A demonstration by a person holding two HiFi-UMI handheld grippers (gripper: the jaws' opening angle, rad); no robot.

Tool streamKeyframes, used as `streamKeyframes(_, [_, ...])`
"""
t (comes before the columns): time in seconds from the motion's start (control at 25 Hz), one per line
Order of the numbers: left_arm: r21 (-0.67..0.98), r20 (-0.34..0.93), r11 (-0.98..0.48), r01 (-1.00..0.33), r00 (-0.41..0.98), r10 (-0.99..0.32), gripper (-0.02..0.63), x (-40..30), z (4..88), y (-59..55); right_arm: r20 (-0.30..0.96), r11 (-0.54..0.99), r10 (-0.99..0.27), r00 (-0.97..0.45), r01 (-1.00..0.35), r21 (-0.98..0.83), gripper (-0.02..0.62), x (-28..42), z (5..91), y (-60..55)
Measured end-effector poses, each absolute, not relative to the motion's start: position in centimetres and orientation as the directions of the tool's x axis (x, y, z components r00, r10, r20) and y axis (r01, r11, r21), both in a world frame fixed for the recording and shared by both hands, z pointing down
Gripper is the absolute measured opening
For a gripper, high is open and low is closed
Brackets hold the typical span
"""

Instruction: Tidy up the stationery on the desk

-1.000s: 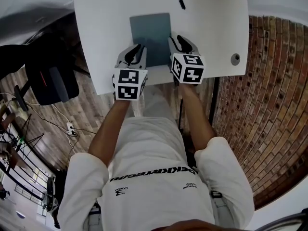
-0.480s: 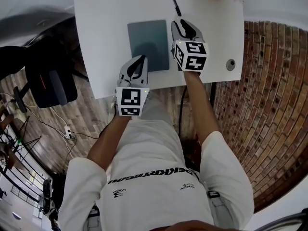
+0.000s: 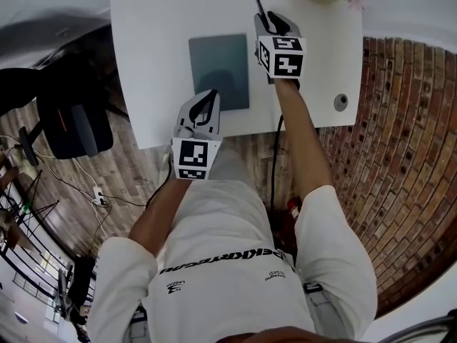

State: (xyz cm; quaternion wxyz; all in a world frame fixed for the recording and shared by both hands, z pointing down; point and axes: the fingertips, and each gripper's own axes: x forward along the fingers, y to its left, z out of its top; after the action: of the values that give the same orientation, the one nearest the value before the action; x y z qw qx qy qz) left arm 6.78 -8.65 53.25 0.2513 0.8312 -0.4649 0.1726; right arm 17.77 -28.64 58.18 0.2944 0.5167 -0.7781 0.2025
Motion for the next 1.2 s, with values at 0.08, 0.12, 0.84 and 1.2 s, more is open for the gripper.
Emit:
streamKeyframes(0.08, [0.259,0.523,-0.444,-0.858,0.511,-0.682,-0.002,7.0,53.4,-8.6,0.663,0.385,-0.689,-0.294,-0.923,-0.01,0.11,17.6,58.6,-29.4])
streamKeyframes(0.12, [0.261,0.525,-0.447,-0.856,0.514,-0.678,-0.002,7.2,53.4,-8.5,0.664,0.386,-0.688,-0.295,-0.923,-0.01,0.11,17.7,58.8,-29.6])
streamKeyframes(0.84, [0.237,0.534,-0.46,-0.856,0.511,-0.674,-0.002,7.4,52.7,-7.7,0.753,0.378,-0.602,-0.264,-0.926,-0.023,0.082,18.3,63.0,-31.7])
streamKeyframes(1.2, [0.226,0.525,-0.474,-0.851,0.516,-0.677,-0.002,7.3,51.9,-7.3,0.751,0.34,-0.607,-0.259,-0.939,-0.049,0.041,18.4,61.8,-31.2])
